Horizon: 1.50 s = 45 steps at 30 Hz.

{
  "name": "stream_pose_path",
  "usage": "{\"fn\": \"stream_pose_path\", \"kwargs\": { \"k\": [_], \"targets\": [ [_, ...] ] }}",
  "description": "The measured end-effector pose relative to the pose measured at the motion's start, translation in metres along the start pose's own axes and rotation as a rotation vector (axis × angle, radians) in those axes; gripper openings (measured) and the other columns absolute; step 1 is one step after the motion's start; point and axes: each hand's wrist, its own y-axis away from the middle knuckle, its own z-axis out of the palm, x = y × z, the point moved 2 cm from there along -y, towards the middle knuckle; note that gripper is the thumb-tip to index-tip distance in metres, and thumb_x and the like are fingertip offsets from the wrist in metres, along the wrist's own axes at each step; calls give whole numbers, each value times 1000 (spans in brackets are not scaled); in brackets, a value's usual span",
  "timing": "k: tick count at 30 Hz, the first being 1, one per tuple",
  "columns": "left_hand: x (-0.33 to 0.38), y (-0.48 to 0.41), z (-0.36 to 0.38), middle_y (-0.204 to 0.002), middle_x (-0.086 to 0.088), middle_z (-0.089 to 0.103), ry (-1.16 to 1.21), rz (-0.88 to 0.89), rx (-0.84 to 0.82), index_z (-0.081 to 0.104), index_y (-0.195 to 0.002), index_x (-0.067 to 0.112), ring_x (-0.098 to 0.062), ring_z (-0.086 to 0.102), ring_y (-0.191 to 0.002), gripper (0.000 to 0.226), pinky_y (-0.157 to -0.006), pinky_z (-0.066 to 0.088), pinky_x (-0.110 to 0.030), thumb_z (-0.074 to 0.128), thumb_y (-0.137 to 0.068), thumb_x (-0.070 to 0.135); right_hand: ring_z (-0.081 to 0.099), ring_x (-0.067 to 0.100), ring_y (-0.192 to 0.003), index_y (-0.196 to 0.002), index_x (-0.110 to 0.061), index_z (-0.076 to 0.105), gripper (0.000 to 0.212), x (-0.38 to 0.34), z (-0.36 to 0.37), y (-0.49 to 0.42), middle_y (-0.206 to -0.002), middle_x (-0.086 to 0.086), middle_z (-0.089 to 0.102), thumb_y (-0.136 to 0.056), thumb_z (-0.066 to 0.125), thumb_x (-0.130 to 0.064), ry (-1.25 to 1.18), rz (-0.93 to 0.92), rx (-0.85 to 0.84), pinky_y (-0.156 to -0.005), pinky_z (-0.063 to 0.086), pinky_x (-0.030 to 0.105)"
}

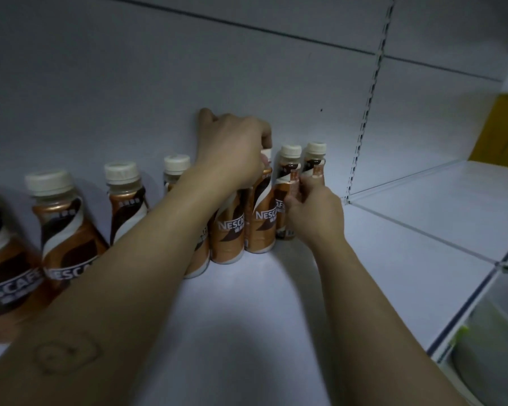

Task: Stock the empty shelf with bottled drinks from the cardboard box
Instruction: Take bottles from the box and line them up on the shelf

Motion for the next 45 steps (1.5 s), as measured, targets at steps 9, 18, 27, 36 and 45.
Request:
{"fn": "stream_pose_path", "kwargs": {
  "k": [9, 18, 27, 36, 45],
  "targets": [
    [0, 1, -2, -96, 4, 67, -6, 21, -2, 61, -97, 32, -24, 55, -99, 15, -91, 25, -40, 62, -86, 23, 59, 26, -79, -99, -11, 65, 22, -11, -7, -22, -94, 9, 67, -86, 61, -28, 238, 68, -70, -64, 39, 29],
    [3, -1, -2, -100, -2, 64, -163, 62, -126, 55, -111, 25, -27, 56, -98, 53, -96, 28, -45, 64, -75, 62, 64, 28, -95, -111, -23, 64, 33, 9, -11, -19, -103, 3, 70, -79, 67, -31, 256, -161, -100, -74, 47, 32],
    [5, -2, 1, -89, -2, 63, -137, 31, -45, 59, -105, 28, -28, 56, -95, 30, -97, 26, -44, 68, -80, 41, 61, 22, -112, -142, -27, 43, 64, 16, -12, -14, -130, -3, 63, -84, 69, -29, 17, -178, -95, -97, 48, 40],
    [7, 2, -2, -94, -1, 63, -145, 13, -118, 55, -113, 27, -27, 54, -98, 42, -96, 26, -44, 65, -80, 51, 60, 20, -101, -114, -24, 63, 47, 9, -5, -15, -113, -1, 64, -76, 71, -51, 63, -159, 0, -80, 47, 33],
    [10, 1, 2, -105, -7, 59, -204, 25, -93, 57, -114, 22, -30, 55, -100, 45, -96, 29, -46, 65, -80, 52, 66, 13, -94, -111, -26, 69, 37, 14, -18, -24, -101, -7, 73, -77, 75, -37, -90, -57, -144, -87, 53, 35]
  ]
}}
